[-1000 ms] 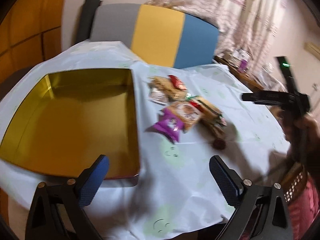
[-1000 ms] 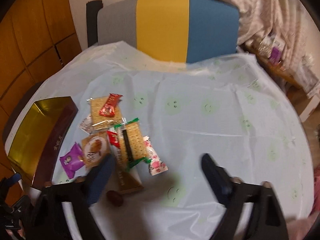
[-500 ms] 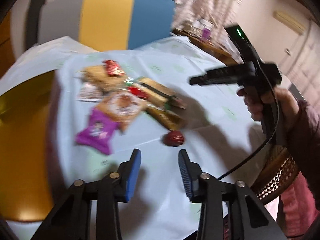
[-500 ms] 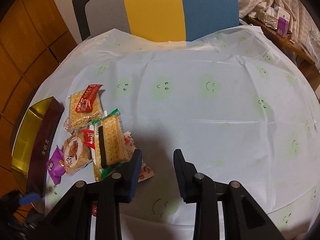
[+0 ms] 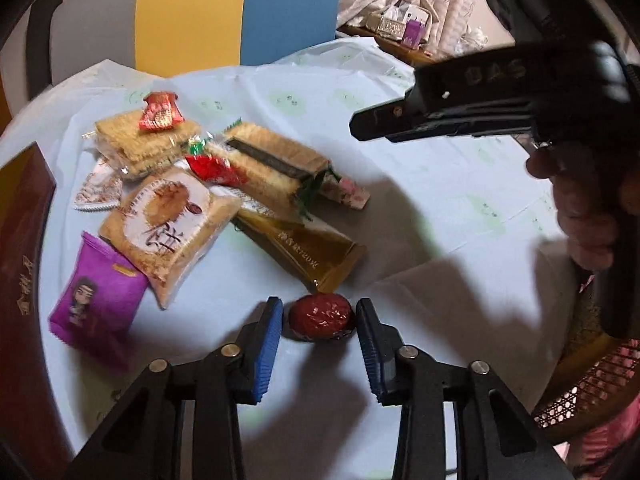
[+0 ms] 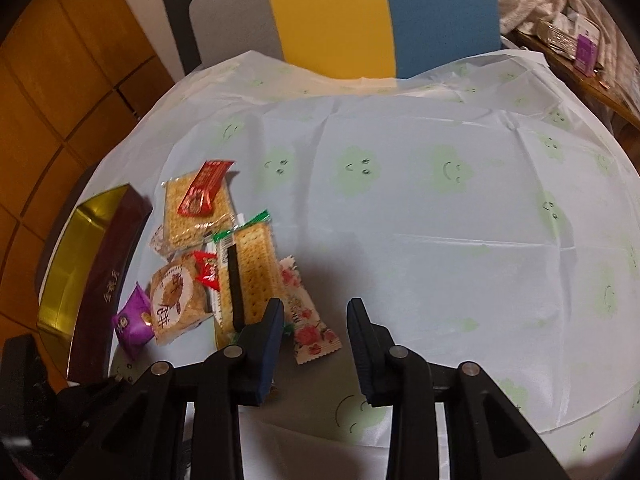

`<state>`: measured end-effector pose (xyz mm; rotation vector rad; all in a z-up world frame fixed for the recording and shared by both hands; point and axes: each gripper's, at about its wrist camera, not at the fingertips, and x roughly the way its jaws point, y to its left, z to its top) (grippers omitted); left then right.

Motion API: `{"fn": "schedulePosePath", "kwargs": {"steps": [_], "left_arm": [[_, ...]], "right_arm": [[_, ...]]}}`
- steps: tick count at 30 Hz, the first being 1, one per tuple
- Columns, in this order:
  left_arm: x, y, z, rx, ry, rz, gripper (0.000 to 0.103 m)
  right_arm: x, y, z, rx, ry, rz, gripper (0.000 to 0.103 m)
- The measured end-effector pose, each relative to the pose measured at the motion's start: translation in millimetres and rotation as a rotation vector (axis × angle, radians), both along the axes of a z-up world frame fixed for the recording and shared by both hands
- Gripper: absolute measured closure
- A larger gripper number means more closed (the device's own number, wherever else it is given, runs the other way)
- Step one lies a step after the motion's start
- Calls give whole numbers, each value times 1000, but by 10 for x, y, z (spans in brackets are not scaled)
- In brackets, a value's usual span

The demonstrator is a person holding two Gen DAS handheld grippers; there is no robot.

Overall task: Organize snacks
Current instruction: 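Close the left tool on the red date while the right tool grasps the cracker pack, then carry the red date with the left tool into the gold tray and release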

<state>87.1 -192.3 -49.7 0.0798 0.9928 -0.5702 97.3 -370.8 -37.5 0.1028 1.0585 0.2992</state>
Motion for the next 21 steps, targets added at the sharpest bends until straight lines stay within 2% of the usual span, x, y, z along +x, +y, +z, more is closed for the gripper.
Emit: {"fn": "schedulePosePath", "kwargs": {"steps": [3, 7, 14, 17, 19, 21], "left_arm": [[-100, 106, -16, -41, -8, 3, 69], [-273, 318, -24, -56, -27, 30, 70], [-468, 520, -18, -59, -38, 52, 70], [-532, 551, -9, -55, -41, 54, 70], [-457, 536, -11, -45, -47, 53, 70], [-516, 566, 13, -48, -44, 57, 70]], "right_arm": [[-23, 75, -21, -10, -2, 27, 70], [-45, 187, -53, -12, 1, 73, 70], [20, 325, -87, 55, 4, 104, 69], [38, 438, -119, 44, -11, 128, 55], [60, 523, -176, 1, -1, 153, 39], [67, 554, -205, -28, -2, 158, 39]]}}
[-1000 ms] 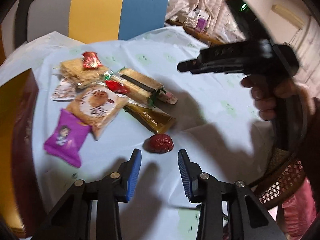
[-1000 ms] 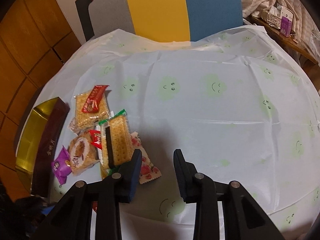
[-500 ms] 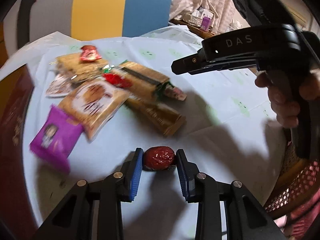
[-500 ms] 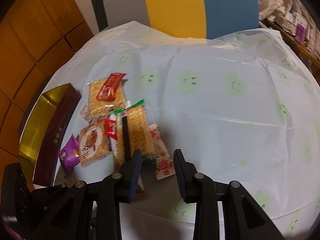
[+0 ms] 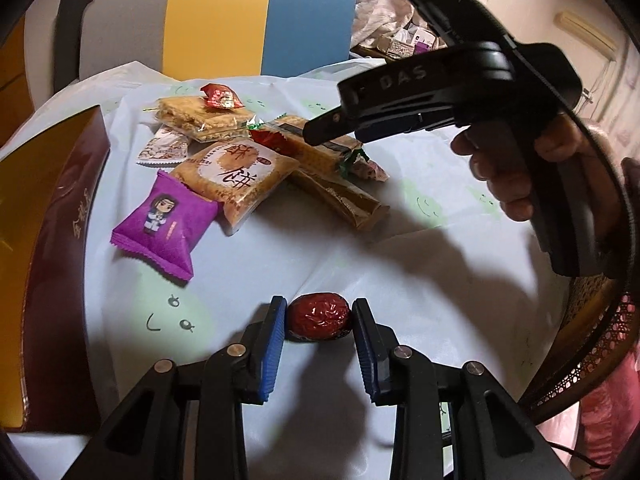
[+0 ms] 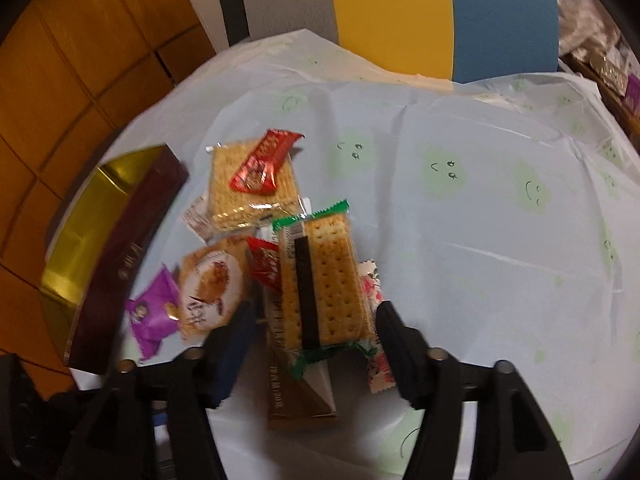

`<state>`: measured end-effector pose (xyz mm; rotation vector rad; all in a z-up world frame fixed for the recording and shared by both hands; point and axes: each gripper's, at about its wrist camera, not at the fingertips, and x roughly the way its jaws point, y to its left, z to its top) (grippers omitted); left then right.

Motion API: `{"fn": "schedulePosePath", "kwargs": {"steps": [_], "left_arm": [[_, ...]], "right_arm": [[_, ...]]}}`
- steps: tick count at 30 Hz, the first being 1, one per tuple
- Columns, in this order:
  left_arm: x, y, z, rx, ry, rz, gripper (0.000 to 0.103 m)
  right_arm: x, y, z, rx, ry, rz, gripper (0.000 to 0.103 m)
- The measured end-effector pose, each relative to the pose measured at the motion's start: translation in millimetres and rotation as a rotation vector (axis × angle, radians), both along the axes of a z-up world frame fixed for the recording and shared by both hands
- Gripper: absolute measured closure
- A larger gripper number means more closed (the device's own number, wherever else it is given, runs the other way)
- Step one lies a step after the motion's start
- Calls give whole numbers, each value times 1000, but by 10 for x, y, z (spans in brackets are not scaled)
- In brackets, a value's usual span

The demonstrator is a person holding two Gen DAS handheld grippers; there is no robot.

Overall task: Organize snacks
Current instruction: 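Carry the red date with the left tool into the gold tray and release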

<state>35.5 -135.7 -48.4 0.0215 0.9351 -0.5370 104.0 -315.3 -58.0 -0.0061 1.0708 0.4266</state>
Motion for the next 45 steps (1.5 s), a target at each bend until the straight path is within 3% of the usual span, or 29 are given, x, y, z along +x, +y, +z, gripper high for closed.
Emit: {"fn": "schedulePosePath", "kwargs": {"steps": [10, 11, 12, 19, 23, 29, 34, 37, 43, 45], "left_arm": [[-38, 69, 86, -14, -16, -4, 69], [-49, 77, 94, -15, -16, -4, 69], [-54, 87, 92, -16, -13, -3, 69], [-47, 119, 84, -40, -1, 1, 69], [-39, 298, 315, -121, -17, 26, 69], [158, 922, 811, -259, -63, 183, 69], [711, 1472, 853, -217, -21, 386, 69], [1078, 1655, 765, -190, 12, 455, 69], [1643, 1642, 519, -56, 47, 494, 69], [1768, 1620, 425, -45, 67, 486, 69]], "right_arm": [[42, 151, -119, -107, -49, 31, 39], [36, 165, -132, -124, -58, 32, 42], [39, 181, -159, -145, -64, 32, 52], [15, 192, -225, -175, -72, 40, 54], [5, 168, -220, -168, -63, 22, 54], [12, 183, -235, -178, -66, 24, 54], [14, 186, -235, -184, -68, 25, 54], [-1, 201, -234, -194, -73, 26, 54], [-33, 223, -235, -208, -78, 30, 54], [-45, 221, -238, -210, -79, 31, 54]]}}
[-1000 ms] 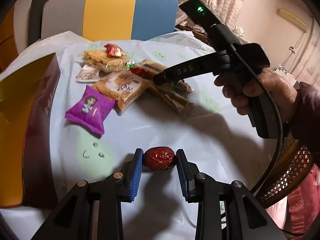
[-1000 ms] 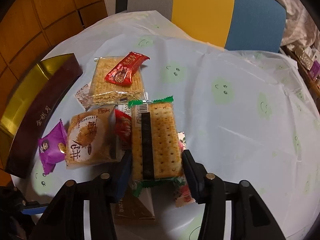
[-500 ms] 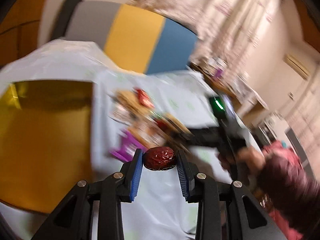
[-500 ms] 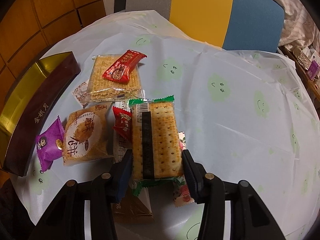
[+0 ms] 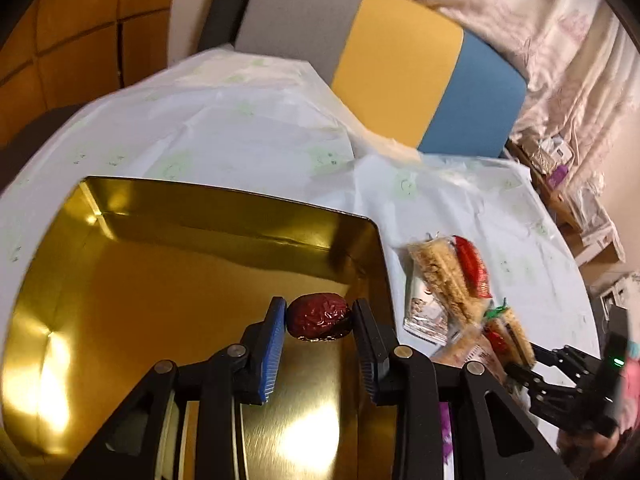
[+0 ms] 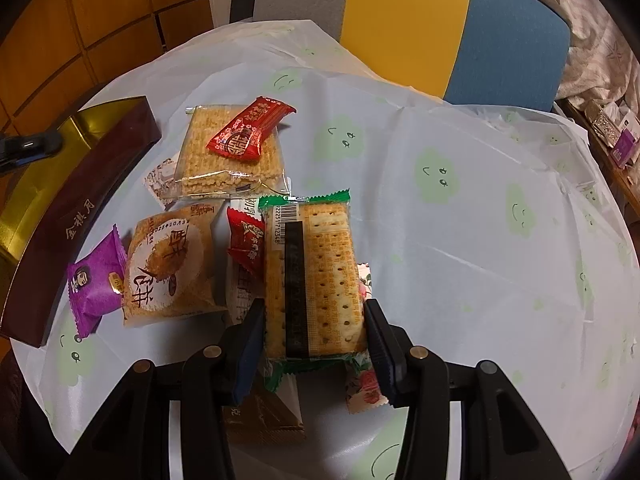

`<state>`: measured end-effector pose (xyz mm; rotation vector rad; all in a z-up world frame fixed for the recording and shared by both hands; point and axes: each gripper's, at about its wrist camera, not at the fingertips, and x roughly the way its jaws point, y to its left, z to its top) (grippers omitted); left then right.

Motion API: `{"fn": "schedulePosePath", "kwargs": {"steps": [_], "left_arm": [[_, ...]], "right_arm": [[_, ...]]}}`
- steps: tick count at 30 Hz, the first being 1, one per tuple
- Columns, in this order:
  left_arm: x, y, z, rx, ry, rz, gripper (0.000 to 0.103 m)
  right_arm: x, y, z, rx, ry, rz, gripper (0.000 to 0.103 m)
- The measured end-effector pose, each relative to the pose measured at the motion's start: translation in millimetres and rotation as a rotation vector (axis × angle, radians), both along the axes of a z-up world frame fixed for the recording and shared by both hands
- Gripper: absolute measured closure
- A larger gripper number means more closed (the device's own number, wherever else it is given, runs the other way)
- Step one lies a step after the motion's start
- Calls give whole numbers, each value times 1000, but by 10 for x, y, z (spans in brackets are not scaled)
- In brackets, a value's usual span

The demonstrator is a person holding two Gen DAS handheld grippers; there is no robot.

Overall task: Organize snacks
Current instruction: 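Carry the red date with the left tool into the gold tray and release, then carry the cracker pack with the right tool into the gold tray and release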

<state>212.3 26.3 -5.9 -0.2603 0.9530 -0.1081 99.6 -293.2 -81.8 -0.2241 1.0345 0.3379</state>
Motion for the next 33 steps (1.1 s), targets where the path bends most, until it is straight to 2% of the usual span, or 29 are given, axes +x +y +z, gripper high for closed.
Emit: {"fn": "schedulePosePath", "kwargs": {"steps": [7, 8, 9, 11, 16, 19, 23, 28, 33], "left_arm": [[221, -52, -244, 74, 39, 20, 69], [222, -52, -249, 76, 40, 26, 66], [208, -49, -236, 78, 38, 30, 58], [105, -38, -157, 76, 6, 36, 46], [-371, -50, 121, 102, -109, 36, 46], [-791, -154, 260, 104, -191, -27, 46], [-1332, -407, 323, 97, -256, -177, 46], [-1748, -772, 116, 55, -219, -351, 47], [-1876, -1073, -287, 122, -142, -449, 62]], "right_arm": [[11, 5, 0, -5, 0, 4, 54], [9, 7, 1, -6, 0, 4, 54], [16, 13, 0, -6, -1, 5, 55], [14, 11, 1, -5, -1, 4, 55], [11, 7, 3, -6, -1, 4, 55], [12, 6, 0, -7, -1, 5, 55], [6, 4, 2, -11, -3, 3, 55], [-12, 15, -7, -20, -9, 2, 55], [-25, 26, -4, -29, -8, -6, 55]]}}
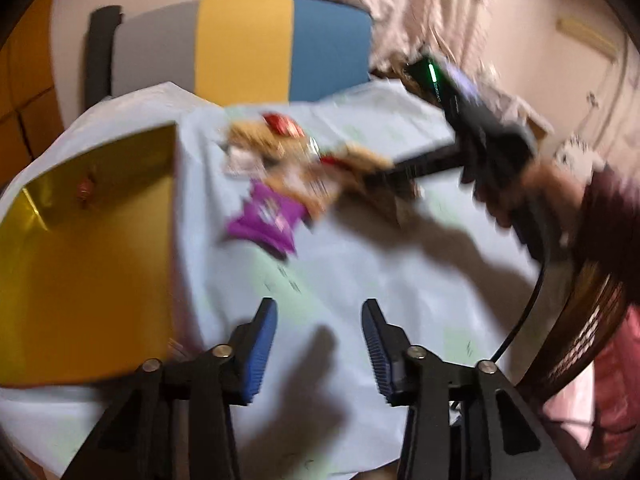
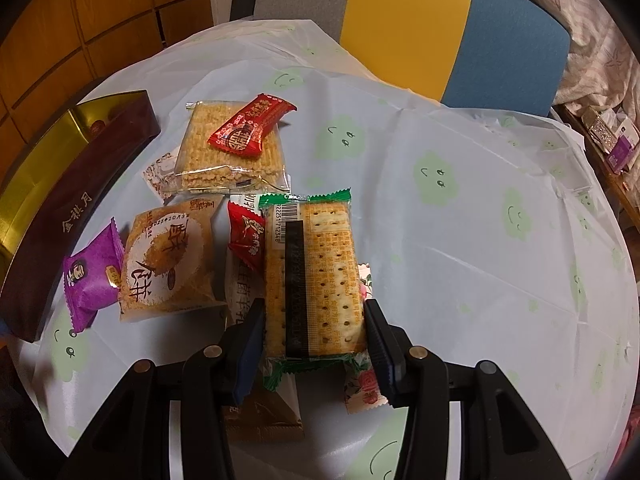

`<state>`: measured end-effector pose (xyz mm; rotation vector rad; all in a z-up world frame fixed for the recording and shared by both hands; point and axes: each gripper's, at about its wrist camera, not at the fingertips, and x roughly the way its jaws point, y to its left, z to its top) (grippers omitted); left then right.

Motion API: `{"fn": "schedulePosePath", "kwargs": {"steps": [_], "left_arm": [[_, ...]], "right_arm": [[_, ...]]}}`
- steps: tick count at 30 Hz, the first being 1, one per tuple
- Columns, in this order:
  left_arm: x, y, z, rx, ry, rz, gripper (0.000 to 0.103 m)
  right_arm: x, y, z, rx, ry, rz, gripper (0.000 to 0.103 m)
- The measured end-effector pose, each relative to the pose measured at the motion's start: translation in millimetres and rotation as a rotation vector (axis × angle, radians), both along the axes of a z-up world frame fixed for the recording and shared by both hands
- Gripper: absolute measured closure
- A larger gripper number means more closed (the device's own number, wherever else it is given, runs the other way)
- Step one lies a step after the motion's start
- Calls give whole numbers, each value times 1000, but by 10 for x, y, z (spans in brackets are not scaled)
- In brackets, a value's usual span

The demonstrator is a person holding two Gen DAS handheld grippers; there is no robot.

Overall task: Organize snacks
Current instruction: 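Carry the cracker pack with the right tool into the gold tray and release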

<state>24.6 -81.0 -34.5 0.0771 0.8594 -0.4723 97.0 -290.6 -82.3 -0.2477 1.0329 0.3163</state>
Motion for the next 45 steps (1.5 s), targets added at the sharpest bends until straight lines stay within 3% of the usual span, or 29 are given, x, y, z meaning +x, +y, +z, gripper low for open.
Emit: {"fn": "schedulePosePath", "kwargs": {"steps": [4, 11, 18, 23, 32, 45], "left_arm": [[-64, -85, -214, 40, 9, -32, 69], [-129, -52, -271, -8, -17, -23, 69], [-163, 12, -268, -47, -26, -18, 70], [-173, 57, -267, -78, -25, -20, 70], [-141, 130, -287, -126, -11, -19, 73], [-136, 105, -308, -117, -19, -21, 73]], "right_arm": [[-43, -6, 38, -6, 13, -19, 55], [-236, 5, 366, 89, -23, -70, 55], [-361, 627, 722, 172, -10, 105, 55], [-314, 1289, 824, 169, 19, 245, 55], [3, 2190, 626, 89, 76, 359, 55], [237, 2393, 335, 92, 101, 324, 54]]}}
